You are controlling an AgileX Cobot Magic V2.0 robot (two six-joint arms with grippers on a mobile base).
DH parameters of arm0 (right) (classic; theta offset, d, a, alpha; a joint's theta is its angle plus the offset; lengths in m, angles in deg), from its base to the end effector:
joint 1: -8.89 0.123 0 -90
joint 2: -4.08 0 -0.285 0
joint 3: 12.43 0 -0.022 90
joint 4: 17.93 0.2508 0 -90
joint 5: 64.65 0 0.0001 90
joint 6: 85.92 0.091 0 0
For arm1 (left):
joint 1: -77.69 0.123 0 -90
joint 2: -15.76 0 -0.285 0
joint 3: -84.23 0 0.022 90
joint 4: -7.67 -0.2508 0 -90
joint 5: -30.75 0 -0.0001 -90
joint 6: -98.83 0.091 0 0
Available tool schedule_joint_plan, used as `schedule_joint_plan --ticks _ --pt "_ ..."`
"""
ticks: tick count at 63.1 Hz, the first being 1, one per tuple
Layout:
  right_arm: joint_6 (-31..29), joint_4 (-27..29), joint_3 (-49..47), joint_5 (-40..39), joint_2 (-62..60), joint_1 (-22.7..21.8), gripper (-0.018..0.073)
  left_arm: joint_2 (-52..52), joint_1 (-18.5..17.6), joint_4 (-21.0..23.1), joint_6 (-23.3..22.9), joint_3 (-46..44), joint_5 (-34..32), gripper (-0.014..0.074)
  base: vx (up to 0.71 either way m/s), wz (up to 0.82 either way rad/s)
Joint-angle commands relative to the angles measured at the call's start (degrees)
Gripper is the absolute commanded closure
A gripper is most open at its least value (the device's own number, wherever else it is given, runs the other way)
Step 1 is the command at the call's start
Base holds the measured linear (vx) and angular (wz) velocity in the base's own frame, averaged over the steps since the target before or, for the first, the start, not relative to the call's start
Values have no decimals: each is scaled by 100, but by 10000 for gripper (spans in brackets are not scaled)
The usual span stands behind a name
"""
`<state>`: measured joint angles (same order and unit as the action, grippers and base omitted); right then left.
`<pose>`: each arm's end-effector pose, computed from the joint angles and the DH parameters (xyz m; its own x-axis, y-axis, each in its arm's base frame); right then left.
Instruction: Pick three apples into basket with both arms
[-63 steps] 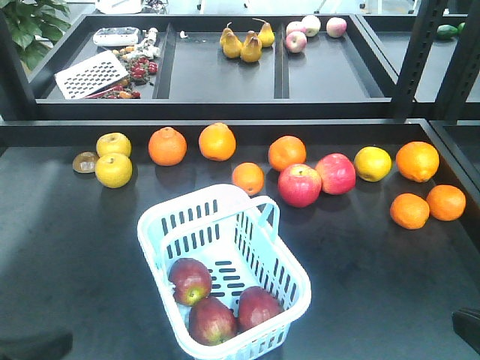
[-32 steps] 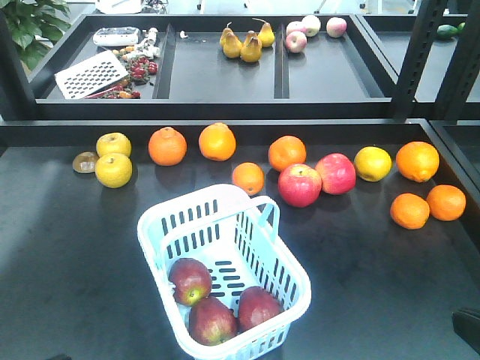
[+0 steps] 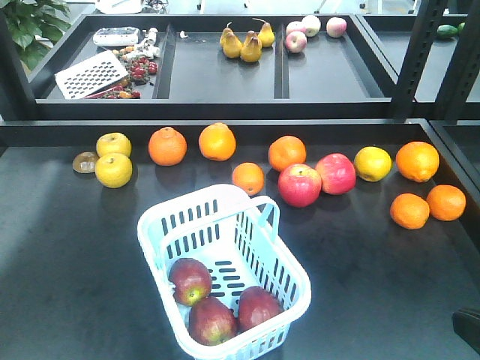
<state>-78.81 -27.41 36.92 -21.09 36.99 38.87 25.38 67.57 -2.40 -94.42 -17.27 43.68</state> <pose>0.0744 0.0310 0.2809 -0.5036 -0.2863 -0.8151 -0.4145 0.9079 -0.0628 0.0580 -0.0067 0.1836 -0.1933 -0.0262 -0.9808 0.1264 0.9906 -0.0514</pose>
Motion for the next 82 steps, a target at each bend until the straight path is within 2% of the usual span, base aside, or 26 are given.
schedule_joint_plan --ticks 1,12,31,38,43,82 --pt "3 -97 -145 -377 31 -21 561 -277 309 -133 -61 56 -266 603 0 0" --pt "3 -97 -145 -376 31 -21 561 -346 744 -125 -74 56 -469 603 0 0" --pt "3 -97 -145 -376 31 -21 561 -346 980 -118 -78 56 -416 603 0 0" --pt "3 -97 -145 -376 31 -21 561 -346 1116 -112 -330 56 -415 603 0 0" --pt "3 -97 -145 -376 31 -21 561 -346 1131 -117 -531 56 -416 603 0 0" --pt "3 -97 -145 -376 31 -21 561 -346 1131 -123 -518 51 -416 603 0 0"
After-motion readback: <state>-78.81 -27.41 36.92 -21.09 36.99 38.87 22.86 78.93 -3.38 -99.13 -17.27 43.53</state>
